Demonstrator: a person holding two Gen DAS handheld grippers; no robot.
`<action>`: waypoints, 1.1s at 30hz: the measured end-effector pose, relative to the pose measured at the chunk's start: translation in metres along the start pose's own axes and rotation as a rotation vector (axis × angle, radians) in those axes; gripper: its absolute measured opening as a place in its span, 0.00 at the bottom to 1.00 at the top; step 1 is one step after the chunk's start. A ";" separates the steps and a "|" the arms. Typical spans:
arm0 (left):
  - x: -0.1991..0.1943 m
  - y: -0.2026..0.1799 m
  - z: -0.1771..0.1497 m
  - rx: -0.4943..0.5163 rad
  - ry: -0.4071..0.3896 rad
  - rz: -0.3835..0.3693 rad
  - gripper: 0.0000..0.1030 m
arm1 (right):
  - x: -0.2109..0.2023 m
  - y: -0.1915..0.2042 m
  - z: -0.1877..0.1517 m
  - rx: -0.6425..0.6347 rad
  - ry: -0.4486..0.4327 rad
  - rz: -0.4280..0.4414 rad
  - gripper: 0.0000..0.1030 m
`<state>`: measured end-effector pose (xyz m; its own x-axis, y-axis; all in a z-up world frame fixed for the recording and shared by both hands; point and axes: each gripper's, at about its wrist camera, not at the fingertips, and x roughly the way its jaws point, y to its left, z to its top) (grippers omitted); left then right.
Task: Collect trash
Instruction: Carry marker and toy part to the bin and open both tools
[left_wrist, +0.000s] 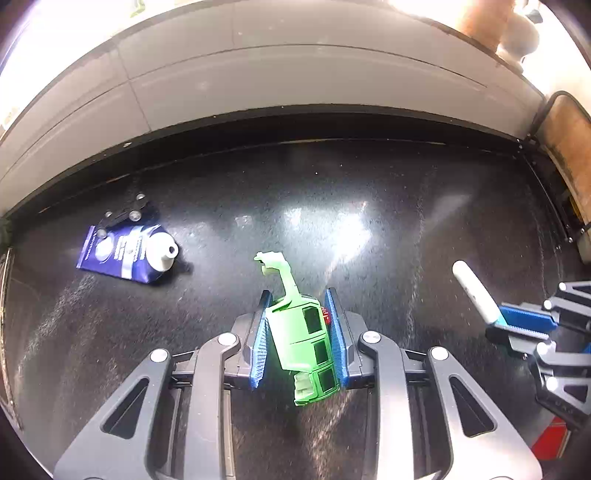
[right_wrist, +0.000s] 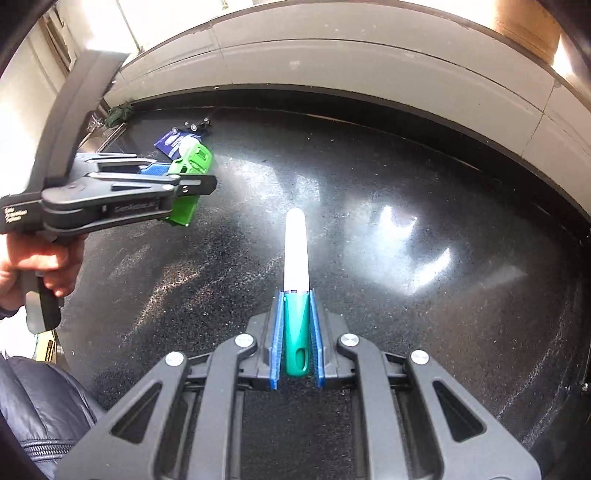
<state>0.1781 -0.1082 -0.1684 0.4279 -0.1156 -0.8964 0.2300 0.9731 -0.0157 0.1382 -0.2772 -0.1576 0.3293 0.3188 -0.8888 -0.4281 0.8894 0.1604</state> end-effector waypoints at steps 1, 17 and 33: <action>-0.010 0.001 -0.008 0.001 -0.009 0.001 0.28 | -0.003 0.005 -0.001 -0.005 -0.003 -0.003 0.14; -0.102 0.062 -0.118 -0.095 -0.061 0.028 0.28 | -0.033 0.108 -0.014 -0.055 -0.051 -0.025 0.14; -0.227 0.193 -0.260 -0.377 -0.174 0.341 0.28 | -0.027 0.322 0.022 -0.418 -0.085 0.219 0.14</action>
<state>-0.1019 0.1573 -0.0835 0.5691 0.2193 -0.7925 -0.2632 0.9616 0.0771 0.0102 0.0076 -0.0727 0.2540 0.5253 -0.8121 -0.7911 0.5959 0.1380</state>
